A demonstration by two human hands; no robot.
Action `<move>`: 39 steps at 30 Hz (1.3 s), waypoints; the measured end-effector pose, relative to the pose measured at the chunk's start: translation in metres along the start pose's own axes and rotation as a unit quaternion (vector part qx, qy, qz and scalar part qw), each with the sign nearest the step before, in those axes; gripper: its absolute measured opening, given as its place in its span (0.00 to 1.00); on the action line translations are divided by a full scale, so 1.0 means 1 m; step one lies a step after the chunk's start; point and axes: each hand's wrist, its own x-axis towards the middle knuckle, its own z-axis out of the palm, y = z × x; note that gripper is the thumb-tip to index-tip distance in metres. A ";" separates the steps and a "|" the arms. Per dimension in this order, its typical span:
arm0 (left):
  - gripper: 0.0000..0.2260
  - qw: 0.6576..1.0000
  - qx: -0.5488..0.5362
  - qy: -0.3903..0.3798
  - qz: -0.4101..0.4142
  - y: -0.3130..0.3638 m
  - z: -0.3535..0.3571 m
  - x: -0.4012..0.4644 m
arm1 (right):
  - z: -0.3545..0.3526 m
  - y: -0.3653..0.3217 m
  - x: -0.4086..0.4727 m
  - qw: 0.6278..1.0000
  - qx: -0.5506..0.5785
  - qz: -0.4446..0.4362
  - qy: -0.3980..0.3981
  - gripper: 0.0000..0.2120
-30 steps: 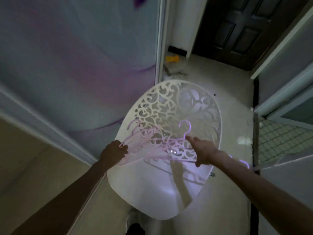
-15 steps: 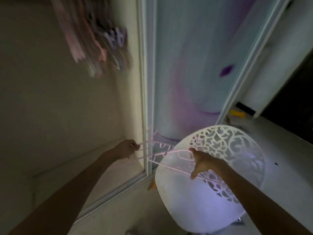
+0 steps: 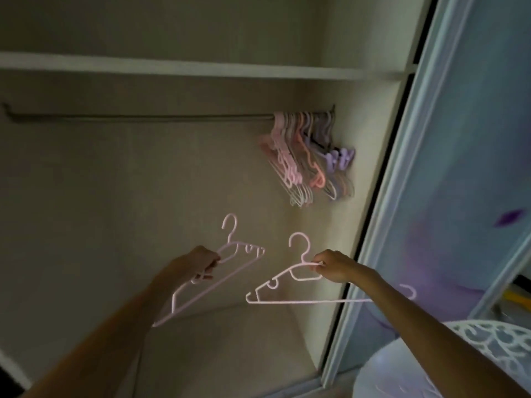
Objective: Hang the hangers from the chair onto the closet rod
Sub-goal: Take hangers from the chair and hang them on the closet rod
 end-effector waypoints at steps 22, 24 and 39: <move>0.11 0.976 -0.182 0.020 0.117 0.139 -0.114 0.124 | -0.163 -0.173 0.155 0.910 0.259 -0.077 0.314 0.10; 0.10 0.972 -0.198 0.021 0.126 0.153 -0.114 0.131 | -0.176 -0.172 0.169 0.911 0.231 -0.090 0.330 0.12; 0.07 0.977 -0.184 0.004 0.110 0.174 -0.137 0.170 | -0.165 -0.158 0.271 0.933 0.106 -0.052 0.340 0.15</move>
